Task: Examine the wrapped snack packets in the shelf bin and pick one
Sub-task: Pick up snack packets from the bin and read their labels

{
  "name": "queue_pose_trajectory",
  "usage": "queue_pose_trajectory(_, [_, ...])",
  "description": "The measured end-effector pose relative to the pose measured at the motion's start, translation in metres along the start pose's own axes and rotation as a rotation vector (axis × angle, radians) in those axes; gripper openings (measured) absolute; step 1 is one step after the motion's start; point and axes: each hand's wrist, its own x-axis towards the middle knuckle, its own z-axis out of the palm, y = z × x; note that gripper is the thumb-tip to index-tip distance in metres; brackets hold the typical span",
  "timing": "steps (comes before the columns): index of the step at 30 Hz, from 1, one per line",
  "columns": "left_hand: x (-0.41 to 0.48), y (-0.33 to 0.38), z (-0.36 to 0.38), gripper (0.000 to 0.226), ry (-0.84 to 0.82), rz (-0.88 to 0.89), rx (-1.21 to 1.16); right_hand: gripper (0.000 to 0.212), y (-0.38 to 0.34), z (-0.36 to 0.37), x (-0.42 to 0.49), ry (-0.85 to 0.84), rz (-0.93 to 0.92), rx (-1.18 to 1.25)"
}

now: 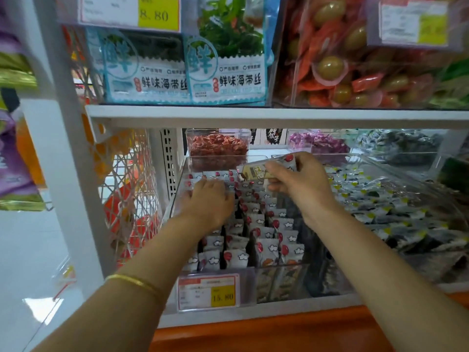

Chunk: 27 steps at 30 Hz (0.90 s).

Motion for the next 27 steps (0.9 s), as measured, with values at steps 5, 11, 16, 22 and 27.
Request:
queue_pose_trajectory(5, [0.024,-0.003,0.008,0.046,-0.176,0.004,0.229,0.034,0.006,0.006,0.02,-0.015,0.006,-0.051])
queue_pose_trajectory(11, [0.005,-0.003,0.001,0.049,-0.212,0.049,0.337,0.018,0.004,0.031,0.04,-0.106,-0.09,-0.243])
queue_pose_trajectory(16, [-0.014,0.001,-0.005,0.053,-0.237,0.073,0.417,0.014,0.005,0.064,0.053,-0.21,-0.264,-0.446])
queue_pose_trajectory(22, [-0.027,0.005,-0.011,0.052,-0.293,0.111,0.48,0.036,0.016,0.084,0.067,-0.37,-0.328,-0.733])
queue_pose_trajectory(27, [-0.041,0.01,-0.02,0.064,-0.212,0.054,0.638,0.028,0.027,0.098,0.065,-0.523,-0.343,-0.938])
